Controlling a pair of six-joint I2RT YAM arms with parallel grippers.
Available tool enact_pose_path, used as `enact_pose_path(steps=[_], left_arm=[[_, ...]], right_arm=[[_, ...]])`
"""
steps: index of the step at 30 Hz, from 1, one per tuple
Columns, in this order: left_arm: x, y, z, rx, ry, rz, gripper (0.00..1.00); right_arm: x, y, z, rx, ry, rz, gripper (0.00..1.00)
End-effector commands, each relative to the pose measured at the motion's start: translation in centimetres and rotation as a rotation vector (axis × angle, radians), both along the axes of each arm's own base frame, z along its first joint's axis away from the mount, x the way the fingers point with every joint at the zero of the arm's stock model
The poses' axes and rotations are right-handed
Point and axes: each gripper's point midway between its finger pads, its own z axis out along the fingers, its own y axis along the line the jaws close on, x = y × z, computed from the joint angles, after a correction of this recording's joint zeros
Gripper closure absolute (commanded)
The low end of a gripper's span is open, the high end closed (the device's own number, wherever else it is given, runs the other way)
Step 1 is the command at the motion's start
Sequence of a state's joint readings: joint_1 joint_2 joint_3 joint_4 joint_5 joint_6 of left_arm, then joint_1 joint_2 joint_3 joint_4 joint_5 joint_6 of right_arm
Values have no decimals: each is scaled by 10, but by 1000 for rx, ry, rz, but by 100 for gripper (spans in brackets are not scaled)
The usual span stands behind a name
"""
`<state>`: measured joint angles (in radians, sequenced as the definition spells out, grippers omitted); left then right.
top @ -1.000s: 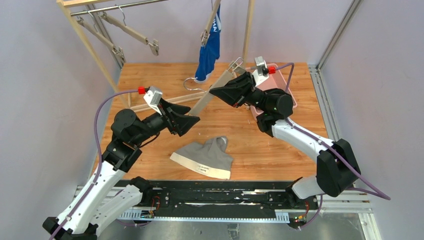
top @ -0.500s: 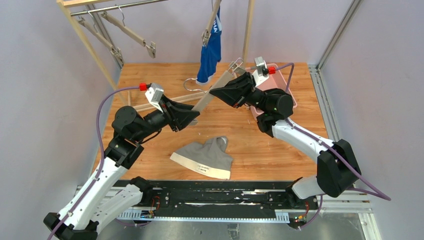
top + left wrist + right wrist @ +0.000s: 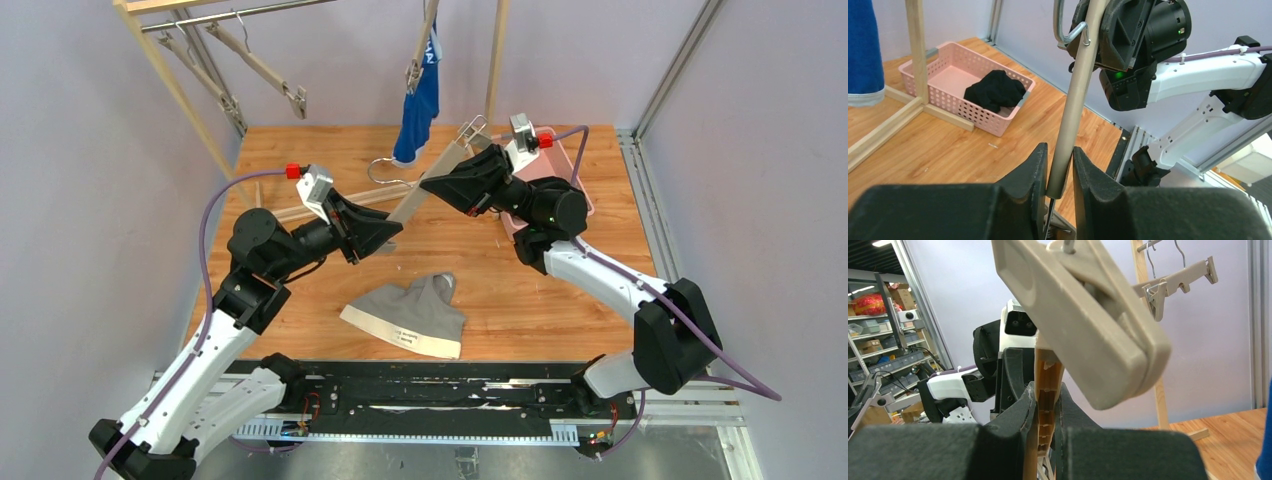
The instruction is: Remove the underwear clipped to the hanger
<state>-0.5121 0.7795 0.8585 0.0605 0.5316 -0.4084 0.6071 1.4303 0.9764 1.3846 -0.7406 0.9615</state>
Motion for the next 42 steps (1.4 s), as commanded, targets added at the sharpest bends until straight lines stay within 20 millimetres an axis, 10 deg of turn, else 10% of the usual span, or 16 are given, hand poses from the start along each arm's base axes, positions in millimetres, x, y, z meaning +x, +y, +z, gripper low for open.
enact_pose_path(steps=[1,7,14,22,32,42], left_arm=[[-10,-3,15,-26,-61,-44,80],[-18,1,28,-56,-110,-43,100],[-29,8,53,-118,-116,-40,100],[-21,30,49,-42,-75,110,100],[4,149,-30,392,173,734,100],[22,158,-51,524,298,822,100]], right_arm=[[-14,-3,13,47,-51,21,100],[-11,0,6,18,-27,19,97],[-5,5,-11,-29,0,8,38],[-4,11,-43,-161,17,-2,35],[-11,6,-207,-992,-45,-420,32],[-61,-2,-337,-1405,-69,-412,29]])
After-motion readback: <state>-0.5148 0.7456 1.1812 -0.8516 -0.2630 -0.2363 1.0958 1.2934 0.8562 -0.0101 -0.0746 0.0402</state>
